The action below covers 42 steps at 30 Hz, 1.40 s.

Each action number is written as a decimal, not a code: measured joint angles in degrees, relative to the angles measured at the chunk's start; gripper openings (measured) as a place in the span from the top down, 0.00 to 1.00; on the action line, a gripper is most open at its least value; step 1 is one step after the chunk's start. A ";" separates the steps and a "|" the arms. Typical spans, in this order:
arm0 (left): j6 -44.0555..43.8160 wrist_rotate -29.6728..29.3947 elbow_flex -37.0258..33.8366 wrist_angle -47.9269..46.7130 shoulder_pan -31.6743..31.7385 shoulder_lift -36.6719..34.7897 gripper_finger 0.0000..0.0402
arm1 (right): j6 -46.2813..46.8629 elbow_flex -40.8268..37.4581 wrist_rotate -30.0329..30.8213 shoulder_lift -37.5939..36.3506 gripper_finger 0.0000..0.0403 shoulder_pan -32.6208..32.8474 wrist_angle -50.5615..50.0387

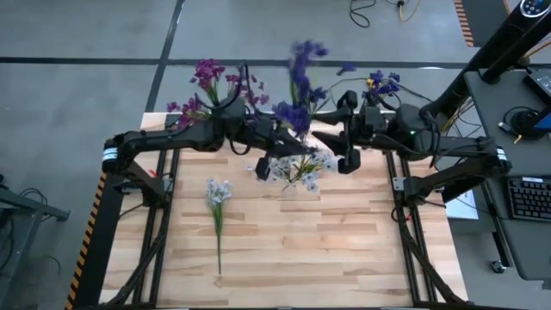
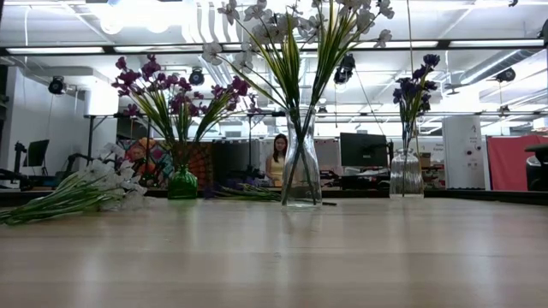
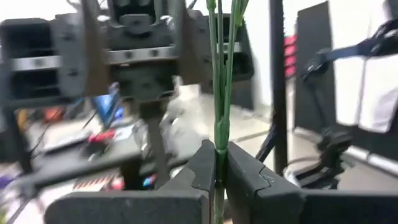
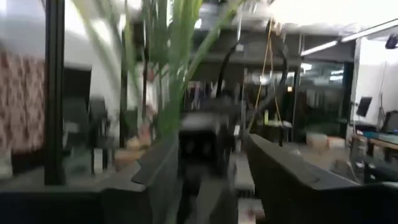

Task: Sort flowers into vase by color
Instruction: Put the bottom blue flowers into the top transparent flower vase

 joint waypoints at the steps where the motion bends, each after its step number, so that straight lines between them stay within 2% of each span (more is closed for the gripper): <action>1: 0.95 -1.77 0.00 -2.31 0.01 -0.70 0.99 | -1.28 0.00 -0.12 -0.39 0.53 0.17 -2.47; 6: 4.91 -13.46 0.00 -12.34 -0.38 -3.02 0.99 | -8.11 -0.04 0.77 -0.95 0.47 2.31 -11.71; 10: 6.63 -19.25 -0.25 -15.44 -0.39 -4.27 0.99 | -11.53 -0.07 7.00 0.13 0.46 4.36 -11.40; 14: 6.66 -19.43 -0.44 -16.44 -0.35 -4.31 0.99 | -14.18 -0.07 13.72 0.94 0.47 5.26 -10.72; 27: 6.47 -19.52 -0.46 -15.59 -0.39 -4.28 0.99 | -16.00 0.00 14.39 3.68 0.48 5.10 -2.10; 31: 6.46 -19.52 -0.46 -15.42 -0.39 -4.28 0.99 | -16.11 0.00 15.56 3.79 0.55 5.10 -2.12; 42: 6.44 -19.55 -0.46 -15.24 -0.39 -4.26 0.98 | -16.57 0.00 15.62 3.79 0.94 5.10 -2.14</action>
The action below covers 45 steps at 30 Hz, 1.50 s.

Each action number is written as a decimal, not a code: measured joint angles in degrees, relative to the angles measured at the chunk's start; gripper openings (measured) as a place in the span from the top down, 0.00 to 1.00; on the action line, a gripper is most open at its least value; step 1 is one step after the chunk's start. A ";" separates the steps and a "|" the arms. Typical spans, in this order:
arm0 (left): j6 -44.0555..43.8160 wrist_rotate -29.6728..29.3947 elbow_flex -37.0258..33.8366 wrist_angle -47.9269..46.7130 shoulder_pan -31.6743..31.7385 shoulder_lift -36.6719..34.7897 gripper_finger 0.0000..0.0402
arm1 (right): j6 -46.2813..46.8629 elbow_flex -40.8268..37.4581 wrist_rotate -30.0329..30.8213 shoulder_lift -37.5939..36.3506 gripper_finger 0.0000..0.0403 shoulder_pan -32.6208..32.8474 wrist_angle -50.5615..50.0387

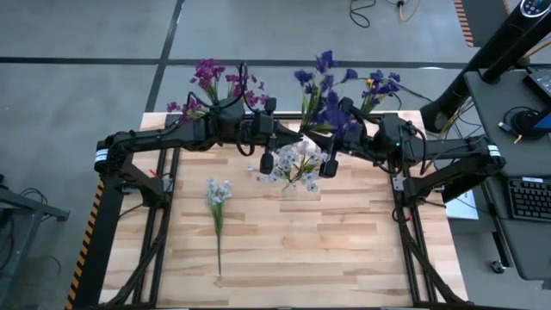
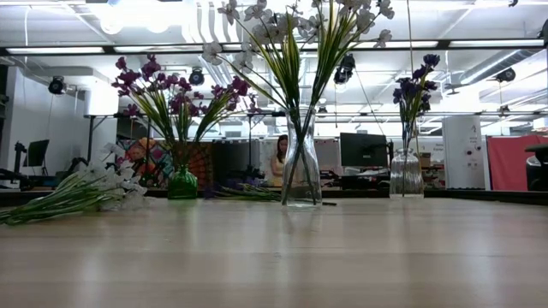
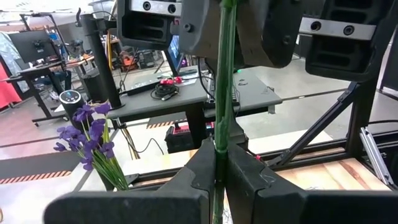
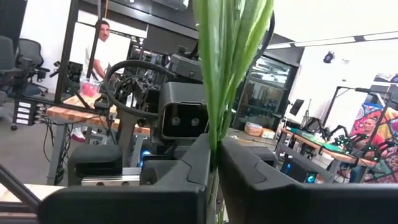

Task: Sort flowers into vase by color
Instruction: Put the bottom blue flowers into the top transparent flower vase

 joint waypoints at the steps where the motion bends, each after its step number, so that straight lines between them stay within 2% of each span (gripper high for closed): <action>1: 0.00 -0.03 0.00 0.04 0.00 0.02 0.98 | -0.01 0.00 0.00 0.00 0.96 0.00 -0.08; 6: -0.20 -0.03 -0.04 0.83 0.00 0.07 0.98 | 0.01 0.00 0.00 0.00 0.96 0.00 0.12; 9: 0.62 0.01 -0.04 1.06 -0.04 0.07 0.93 | 0.00 0.00 -0.04 0.00 0.97 0.02 -0.06; 13: 1.75 0.06 -0.04 -0.33 -0.13 -0.44 0.81 | 0.23 0.00 -0.01 -0.26 0.97 0.00 -0.20; 18: 3.09 -1.11 -0.04 -2.98 -0.04 -2.12 0.60 | 1.48 0.00 0.29 -1.96 0.97 0.00 -0.14; 21: 3.85 -4.16 -0.04 -6.07 -0.04 -4.56 0.50 | 0.69 0.00 4.02 -3.65 0.97 0.02 -0.27; 24: 3.82 -5.68 -0.04 -11.06 -0.09 -7.77 0.43 | -1.72 0.00 13.11 -5.75 0.97 0.00 -2.36; 27: 2.61 -5.87 -0.84 -15.96 -0.46 -11.50 0.41 | -2.70 0.00 19.59 -7.17 0.97 -0.74 -6.84; 31: -0.16 -5.93 -6.54 -16.74 -2.13 -17.11 0.41 | 2.12 -0.23 18.83 -8.08 0.97 -4.19 -15.06; 34: -2.26 -7.75 -13.05 -14.11 -4.92 -21.66 0.42 | 4.27 -2.18 18.91 -8.73 0.97 -7.68 -16.99; 40: -4.60 -21.69 -22.44 -11.85 -13.64 -32.11 0.44 | 8.39 -8.75 15.30 -12.40 0.97 -15.08 -16.93; 45: -6.47 -30.00 -27.26 -11.17 -20.71 -38.36 0.44 | 13.11 -16.52 15.43 -17.34 0.97 -21.28 -16.44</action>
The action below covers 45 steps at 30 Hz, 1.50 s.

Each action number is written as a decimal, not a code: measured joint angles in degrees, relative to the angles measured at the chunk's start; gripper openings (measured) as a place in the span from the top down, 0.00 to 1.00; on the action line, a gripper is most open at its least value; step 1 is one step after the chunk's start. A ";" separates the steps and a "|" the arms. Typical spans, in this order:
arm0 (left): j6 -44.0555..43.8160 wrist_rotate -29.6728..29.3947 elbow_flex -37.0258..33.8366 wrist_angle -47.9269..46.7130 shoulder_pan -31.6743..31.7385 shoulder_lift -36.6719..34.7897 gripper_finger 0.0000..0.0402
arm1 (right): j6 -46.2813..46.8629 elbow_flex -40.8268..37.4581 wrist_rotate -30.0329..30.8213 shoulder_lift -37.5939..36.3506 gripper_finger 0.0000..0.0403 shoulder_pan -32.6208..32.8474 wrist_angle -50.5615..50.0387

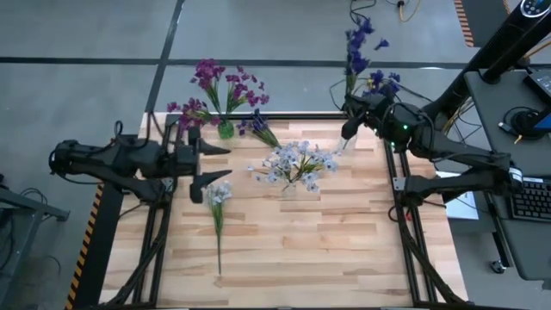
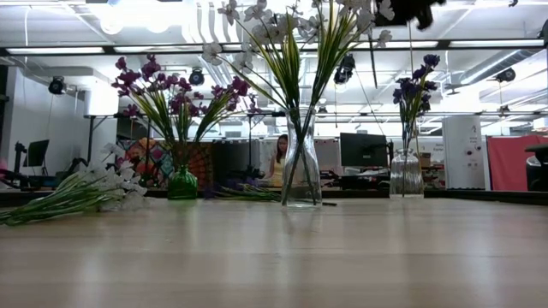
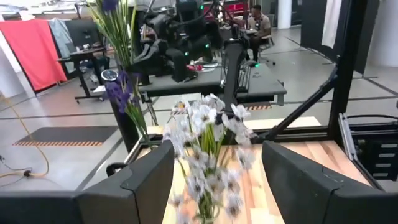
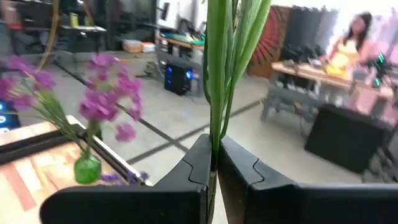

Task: Sort flowers into vase by color
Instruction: Put the bottom blue flowers into the top transparent flower vase

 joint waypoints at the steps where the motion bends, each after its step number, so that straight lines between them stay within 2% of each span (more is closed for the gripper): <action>1: -0.30 -1.32 -0.80 -0.17 -1.07 -0.87 0.44 | 0.97 -1.68 -0.14 -0.77 0.97 -0.91 0.24; 5: -2.43 -5.65 -3.90 0.30 -4.52 -3.02 0.44 | 4.28 -8.26 -0.52 -2.84 0.97 -3.57 2.05; 10: -2.61 -8.52 -9.02 4.96 -7.08 -3.78 0.44 | 6.70 -15.33 -0.56 -4.36 0.97 -3.84 8.02; 14: -2.46 -8.89 -12.45 8.32 -7.70 -4.26 0.44 | 9.15 -19.64 -0.03 -6.00 0.97 -3.87 10.26; 20: -0.87 -8.95 -14.26 9.14 -7.68 -5.17 0.44 | 11.58 -24.42 4.97 -8.29 0.97 -3.87 10.95; 25: -0.58 -9.00 -14.19 8.38 -7.68 -6.05 0.44 | 11.39 -25.45 10.70 -8.38 0.97 -3.87 11.03; 31: 1.09 -9.02 -14.40 8.05 -7.68 -6.12 0.44 | 8.81 -24.95 12.22 -8.31 0.97 -3.87 14.89; 34: 1.27 -10.40 -14.46 8.05 -7.68 -6.12 0.44 | 8.38 -24.94 15.84 -7.85 0.97 -3.87 15.39; 45: 1.13 -11.98 -14.51 7.86 -7.61 -6.03 0.44 | 12.36 -25.17 22.02 -3.77 0.97 -3.92 17.73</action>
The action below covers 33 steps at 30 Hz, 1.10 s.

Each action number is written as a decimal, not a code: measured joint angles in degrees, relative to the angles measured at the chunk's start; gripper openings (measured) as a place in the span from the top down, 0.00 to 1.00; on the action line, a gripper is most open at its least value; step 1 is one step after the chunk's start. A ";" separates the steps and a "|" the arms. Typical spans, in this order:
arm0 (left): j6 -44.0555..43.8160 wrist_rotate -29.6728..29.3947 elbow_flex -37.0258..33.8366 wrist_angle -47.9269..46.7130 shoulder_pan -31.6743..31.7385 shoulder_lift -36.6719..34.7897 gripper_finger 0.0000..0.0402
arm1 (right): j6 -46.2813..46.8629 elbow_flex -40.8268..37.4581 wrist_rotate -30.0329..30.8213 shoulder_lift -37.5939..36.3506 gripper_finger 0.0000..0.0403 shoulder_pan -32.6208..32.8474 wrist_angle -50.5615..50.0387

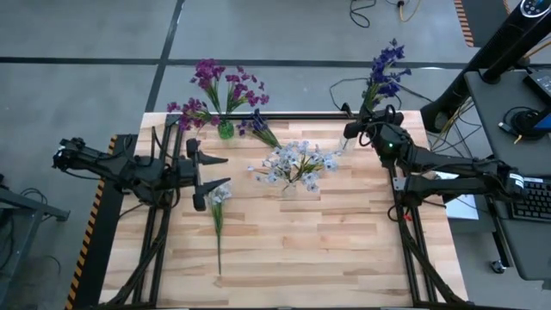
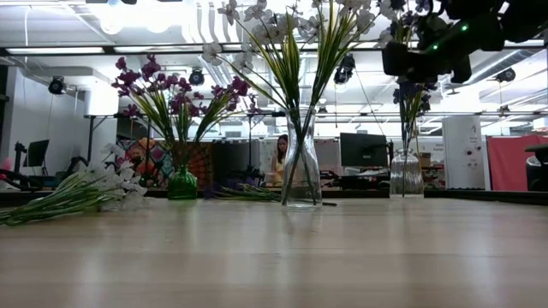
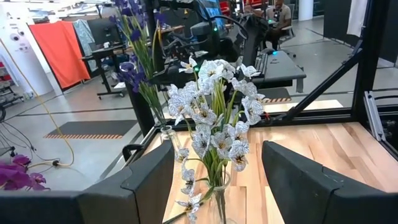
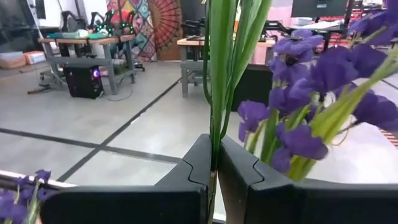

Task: Sort flowers into vase by color
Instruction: Put the bottom blue flowers into the top transparent flower vase

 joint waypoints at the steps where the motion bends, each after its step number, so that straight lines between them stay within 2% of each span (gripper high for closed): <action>1: -0.01 0.00 0.00 0.01 0.00 0.00 0.44 | -0.02 0.00 0.02 0.59 0.97 0.00 0.98; 10: -0.03 0.00 -0.09 -0.11 0.00 0.07 0.44 | 0.46 0.00 0.15 4.10 0.97 -0.22 2.62; 22: -0.03 0.00 -0.11 -0.12 0.00 0.07 0.44 | 0.49 -0.04 0.15 4.25 0.97 -0.22 1.57; 28: -0.03 -0.01 -0.11 0.02 0.00 0.07 0.44 | 2.22 -0.23 3.14 5.45 0.97 -0.22 1.37; 33: -0.03 -0.01 -0.11 0.03 0.00 0.07 0.44 | 3.16 -0.31 3.18 7.10 0.97 -0.22 1.70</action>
